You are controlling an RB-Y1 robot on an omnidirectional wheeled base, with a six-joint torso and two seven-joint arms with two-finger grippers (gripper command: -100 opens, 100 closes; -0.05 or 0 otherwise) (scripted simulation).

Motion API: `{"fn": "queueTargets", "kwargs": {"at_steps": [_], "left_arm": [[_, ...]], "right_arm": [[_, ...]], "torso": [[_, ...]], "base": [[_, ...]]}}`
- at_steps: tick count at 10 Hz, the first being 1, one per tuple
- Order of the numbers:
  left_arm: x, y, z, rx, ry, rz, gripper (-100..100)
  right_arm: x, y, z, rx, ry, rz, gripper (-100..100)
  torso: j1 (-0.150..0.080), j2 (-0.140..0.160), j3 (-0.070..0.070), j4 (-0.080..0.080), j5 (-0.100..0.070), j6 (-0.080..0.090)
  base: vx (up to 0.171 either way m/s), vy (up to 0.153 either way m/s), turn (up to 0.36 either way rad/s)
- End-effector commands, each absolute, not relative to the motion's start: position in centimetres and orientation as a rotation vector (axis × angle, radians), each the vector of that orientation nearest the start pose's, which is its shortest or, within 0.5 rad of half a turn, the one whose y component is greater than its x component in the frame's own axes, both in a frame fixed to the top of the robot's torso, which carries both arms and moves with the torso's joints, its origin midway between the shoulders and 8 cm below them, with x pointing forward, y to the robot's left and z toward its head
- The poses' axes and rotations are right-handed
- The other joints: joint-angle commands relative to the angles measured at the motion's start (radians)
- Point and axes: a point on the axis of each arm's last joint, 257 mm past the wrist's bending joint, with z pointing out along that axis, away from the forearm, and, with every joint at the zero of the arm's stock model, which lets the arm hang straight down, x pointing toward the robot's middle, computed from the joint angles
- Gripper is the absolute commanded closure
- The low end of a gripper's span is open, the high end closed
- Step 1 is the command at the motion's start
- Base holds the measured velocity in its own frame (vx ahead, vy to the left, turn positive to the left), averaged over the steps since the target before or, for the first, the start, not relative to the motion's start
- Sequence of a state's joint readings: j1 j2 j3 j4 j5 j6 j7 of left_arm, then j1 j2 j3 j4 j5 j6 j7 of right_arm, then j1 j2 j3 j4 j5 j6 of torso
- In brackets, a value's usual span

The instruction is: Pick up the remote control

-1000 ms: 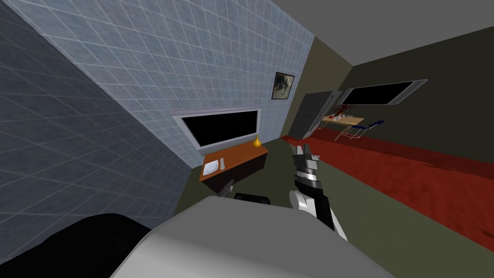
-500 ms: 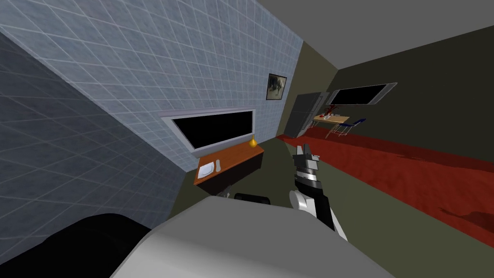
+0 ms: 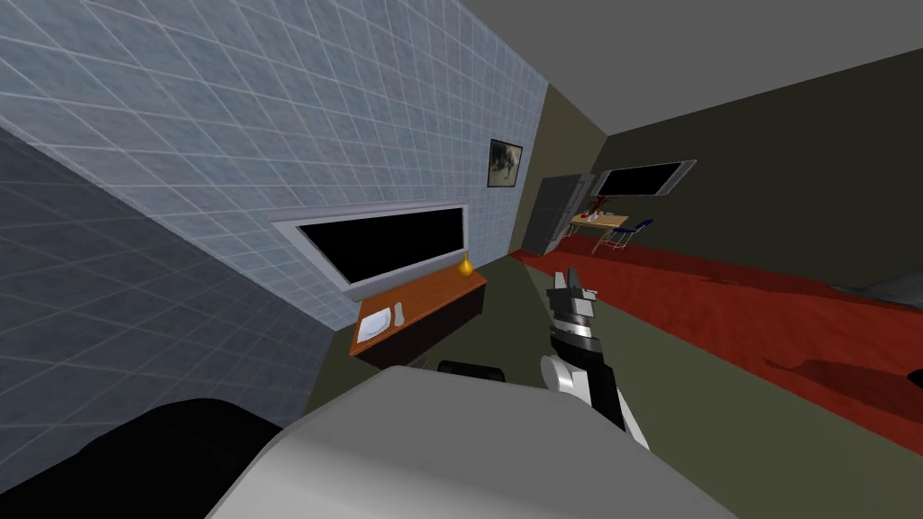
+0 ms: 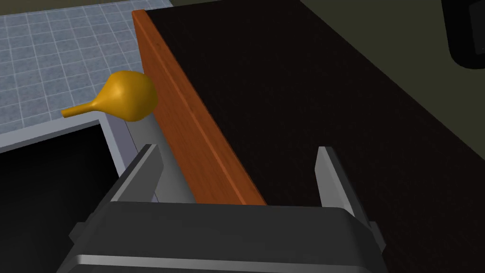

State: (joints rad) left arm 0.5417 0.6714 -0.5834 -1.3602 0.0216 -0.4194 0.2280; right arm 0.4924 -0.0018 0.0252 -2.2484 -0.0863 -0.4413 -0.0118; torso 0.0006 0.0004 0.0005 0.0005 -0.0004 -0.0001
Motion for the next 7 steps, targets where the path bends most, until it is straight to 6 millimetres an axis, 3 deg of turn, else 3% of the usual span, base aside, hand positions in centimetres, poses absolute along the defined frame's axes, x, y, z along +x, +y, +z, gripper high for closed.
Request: {"fn": "queueTargets", "kwargs": {"at_steps": [1,2,5,7], "left_arm": [[15.5,26.9,-52.2,-1.247,2.191,-1.004,-100],[13.5,29.2,-53.9,-1.282,2.251,-0.921,-100],[11.6,32.1,-55.3,-1.315,2.306,-0.826,-100],[8.6,37.3,-56.9,-1.367,2.382,-0.655,-100]], "right_arm": [[36.0,-28.2,0.1,0.788,0.614,1.376,0],[36.0,-28.2,0.1,0.788,0.614,1.376,0],[36.0,-28.2,0.1,0.788,0.615,1.376,0],[36.0,-28.2,0.1,0.788,0.615,1.376,0]], "torso": [[0.000,0.000,0.000,0.000,0.000,0.000],[0.000,-0.002,-0.001,0.000,0.000,0.000],[0.002,-0.003,-0.002,-0.001,0.000,0.000],[0.002,-0.002,-0.001,0.000,0.000,0.000]], "base": [[0.056,-0.040,-0.355],[0.080,-0.026,-0.352],[0.063,0.001,-0.127],[0.072,0.018,-0.291]]}}
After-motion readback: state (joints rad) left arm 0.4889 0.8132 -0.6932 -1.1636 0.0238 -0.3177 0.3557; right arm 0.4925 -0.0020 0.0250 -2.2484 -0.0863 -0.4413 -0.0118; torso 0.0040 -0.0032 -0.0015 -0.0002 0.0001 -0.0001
